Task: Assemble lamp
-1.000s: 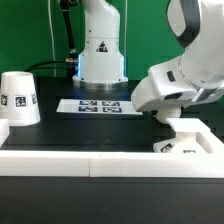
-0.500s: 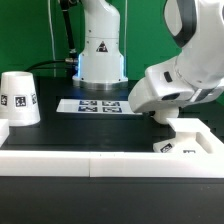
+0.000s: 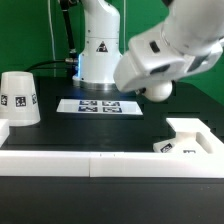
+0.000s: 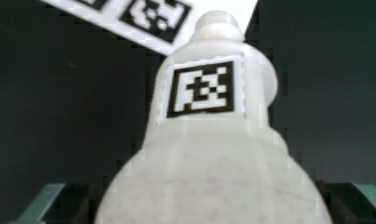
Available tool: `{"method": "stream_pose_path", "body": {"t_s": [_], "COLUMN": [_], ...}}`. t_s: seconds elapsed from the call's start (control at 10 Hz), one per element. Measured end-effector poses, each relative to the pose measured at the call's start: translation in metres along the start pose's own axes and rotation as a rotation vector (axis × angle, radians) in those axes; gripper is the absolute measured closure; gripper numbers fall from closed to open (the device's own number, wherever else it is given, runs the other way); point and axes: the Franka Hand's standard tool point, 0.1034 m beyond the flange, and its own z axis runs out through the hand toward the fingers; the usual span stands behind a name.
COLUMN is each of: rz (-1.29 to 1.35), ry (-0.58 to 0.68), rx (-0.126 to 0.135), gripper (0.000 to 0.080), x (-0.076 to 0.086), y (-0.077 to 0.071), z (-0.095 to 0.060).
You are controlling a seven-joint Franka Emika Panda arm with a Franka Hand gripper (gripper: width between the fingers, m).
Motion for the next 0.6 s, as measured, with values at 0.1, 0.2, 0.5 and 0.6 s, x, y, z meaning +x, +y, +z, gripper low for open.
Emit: {"method": "stream_pose_path", "body": {"t_s": [0.1,0.2,0.5,0.6], "rz": [0.007,0.005,0.004,0.000], "ry": [0.023,0.026,0.222,0.282], "rx": [0.000,-0.002,-0.041,-0.046], "gripper": [0.0222,0.0222,0.0222,0.0220], "x": [0.000,0.002,0.010,0.003], "y": [0.005,0.004,0.014,0.018], "z": [-0.007,-0.004,-0.016,-0.028]}}
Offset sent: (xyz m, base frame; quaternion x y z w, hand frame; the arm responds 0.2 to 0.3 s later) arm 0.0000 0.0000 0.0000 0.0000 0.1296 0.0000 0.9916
